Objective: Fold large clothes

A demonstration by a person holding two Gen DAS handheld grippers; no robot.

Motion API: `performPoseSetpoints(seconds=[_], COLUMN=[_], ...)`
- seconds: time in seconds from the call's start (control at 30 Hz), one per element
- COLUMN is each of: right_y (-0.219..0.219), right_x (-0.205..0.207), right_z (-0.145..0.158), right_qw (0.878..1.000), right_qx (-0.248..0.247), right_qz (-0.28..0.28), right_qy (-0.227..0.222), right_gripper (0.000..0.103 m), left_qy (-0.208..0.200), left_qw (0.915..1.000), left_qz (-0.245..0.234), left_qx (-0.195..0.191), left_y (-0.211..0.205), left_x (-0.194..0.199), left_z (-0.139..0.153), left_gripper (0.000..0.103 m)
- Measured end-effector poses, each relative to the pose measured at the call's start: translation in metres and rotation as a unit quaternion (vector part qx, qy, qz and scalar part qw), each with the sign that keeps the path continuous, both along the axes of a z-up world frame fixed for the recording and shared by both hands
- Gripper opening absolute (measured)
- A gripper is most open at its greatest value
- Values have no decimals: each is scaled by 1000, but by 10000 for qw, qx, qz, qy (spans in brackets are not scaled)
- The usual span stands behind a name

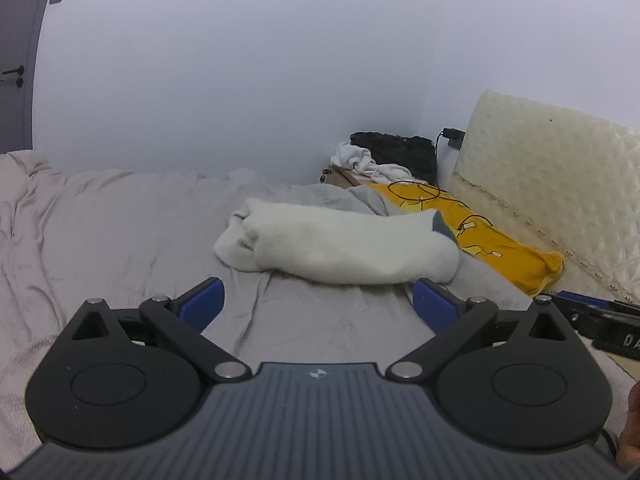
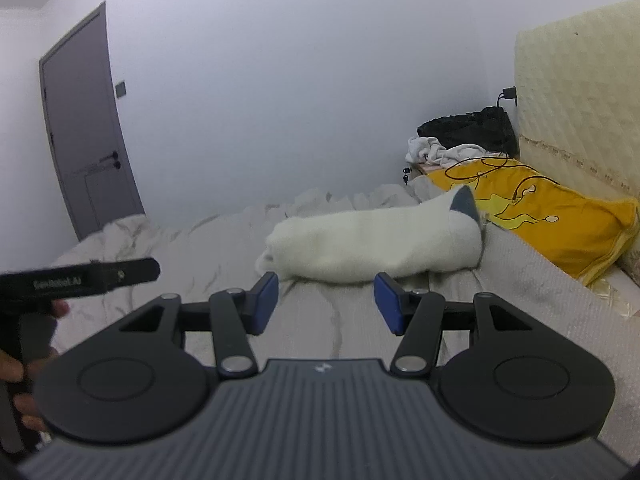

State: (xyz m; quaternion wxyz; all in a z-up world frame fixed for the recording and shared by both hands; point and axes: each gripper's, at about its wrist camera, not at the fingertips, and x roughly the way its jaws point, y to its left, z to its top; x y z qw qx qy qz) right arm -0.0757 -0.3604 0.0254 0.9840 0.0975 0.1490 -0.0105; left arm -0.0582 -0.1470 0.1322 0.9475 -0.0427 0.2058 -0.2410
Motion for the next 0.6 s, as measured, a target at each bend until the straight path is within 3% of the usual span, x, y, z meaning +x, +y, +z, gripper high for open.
performPoseSetpoints(seconds=[0.6], right_y=[12], right_x=[8], right_z=[-15], right_qw=[9993], right_qx=[-255], right_qz=[-151], right_qy=[218], right_gripper=[58], left_qy=[56], left_qw=[9999], left_qz=[-19], left_qx=[96], left_y=[0], left_x=[-7], left_z=[-7], left_gripper=[102])
